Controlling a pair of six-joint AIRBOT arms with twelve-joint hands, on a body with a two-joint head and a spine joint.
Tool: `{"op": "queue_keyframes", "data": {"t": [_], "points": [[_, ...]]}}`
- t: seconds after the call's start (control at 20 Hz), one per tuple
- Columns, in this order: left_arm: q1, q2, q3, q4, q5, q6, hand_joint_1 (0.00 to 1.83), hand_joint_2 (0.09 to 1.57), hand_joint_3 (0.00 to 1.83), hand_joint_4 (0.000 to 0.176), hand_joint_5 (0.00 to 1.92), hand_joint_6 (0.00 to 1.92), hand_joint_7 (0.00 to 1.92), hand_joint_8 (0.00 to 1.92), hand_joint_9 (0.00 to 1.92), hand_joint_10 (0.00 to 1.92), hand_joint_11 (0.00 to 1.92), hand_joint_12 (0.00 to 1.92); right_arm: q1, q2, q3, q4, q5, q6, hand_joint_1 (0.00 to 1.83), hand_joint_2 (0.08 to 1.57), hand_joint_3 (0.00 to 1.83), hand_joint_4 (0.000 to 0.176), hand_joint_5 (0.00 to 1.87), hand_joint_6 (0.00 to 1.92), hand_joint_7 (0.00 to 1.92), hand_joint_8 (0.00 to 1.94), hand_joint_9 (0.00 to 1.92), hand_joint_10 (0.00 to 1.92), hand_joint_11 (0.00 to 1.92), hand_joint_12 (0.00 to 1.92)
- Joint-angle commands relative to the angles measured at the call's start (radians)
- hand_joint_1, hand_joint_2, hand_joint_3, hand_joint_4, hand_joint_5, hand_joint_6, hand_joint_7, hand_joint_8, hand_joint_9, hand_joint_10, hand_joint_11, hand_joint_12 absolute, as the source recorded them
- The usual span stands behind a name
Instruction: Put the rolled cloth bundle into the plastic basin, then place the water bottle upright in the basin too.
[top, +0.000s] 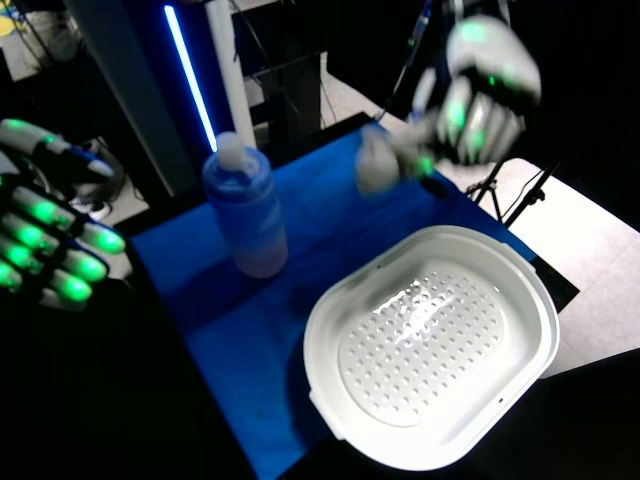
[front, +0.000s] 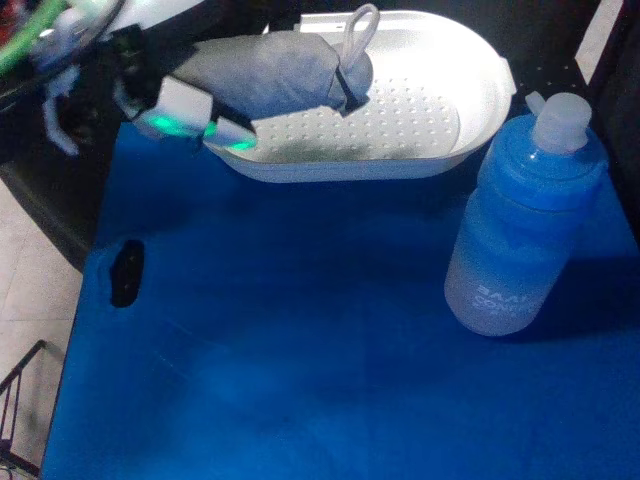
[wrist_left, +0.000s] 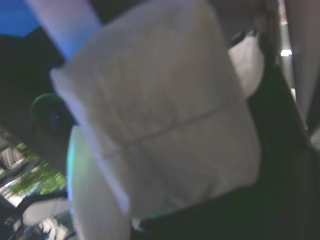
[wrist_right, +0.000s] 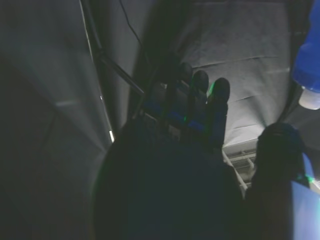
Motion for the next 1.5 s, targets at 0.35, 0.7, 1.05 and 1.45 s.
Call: {"op": "queue_keyframes", "data": {"t": [0.35, 0.7, 1.05, 1.45], "points": [[-0.080, -0.238, 0.279, -0.105, 0.059, -0.003, 1.80, 1.10, 0.00, 0.176, 0.78, 1.92, 1.03, 1.92, 1.26, 1.92, 1.39, 1.92, 0.002, -0.024, 0.038, 0.003, 0.122, 0.034, 0.18, 1.43, 0.00, 0.025, 0.33, 0.00, 0.24, 0.00, 0.20, 0.00, 0.00, 0.51], [-0.068, -0.335, 0.428, -0.224, 0.089, -0.003, 1.73, 1.12, 0.00, 0.176, 0.79, 1.92, 1.02, 1.92, 1.24, 1.92, 1.39, 1.92, 0.002, -0.043, 0.055, 0.003, 0.122, 0.057, 0.20, 1.44, 0.00, 0.007, 0.33, 0.00, 0.26, 0.00, 0.21, 0.01, 0.00, 0.50], [-0.037, -0.382, 0.481, -0.276, 0.104, -0.004, 1.00, 1.13, 0.00, 0.176, 0.93, 1.07, 0.70, 1.38, 0.78, 1.73, 0.88, 1.92, 0.003, -0.047, 0.062, 0.003, 0.123, 0.065, 0.17, 1.45, 0.00, 0.017, 0.32, 0.00, 0.25, 0.00, 0.20, 0.00, 0.00, 0.52], [-0.023, -0.378, 0.476, -0.280, 0.100, -0.009, 0.81, 1.04, 0.00, 0.049, 0.82, 0.14, 0.36, 1.47, 0.30, 1.75, 0.20, 1.92, 0.003, -0.050, 0.062, 0.001, 0.123, 0.069, 0.18, 1.45, 0.00, 0.002, 0.33, 0.00, 0.28, 0.00, 0.22, 0.00, 0.00, 0.57]]}}
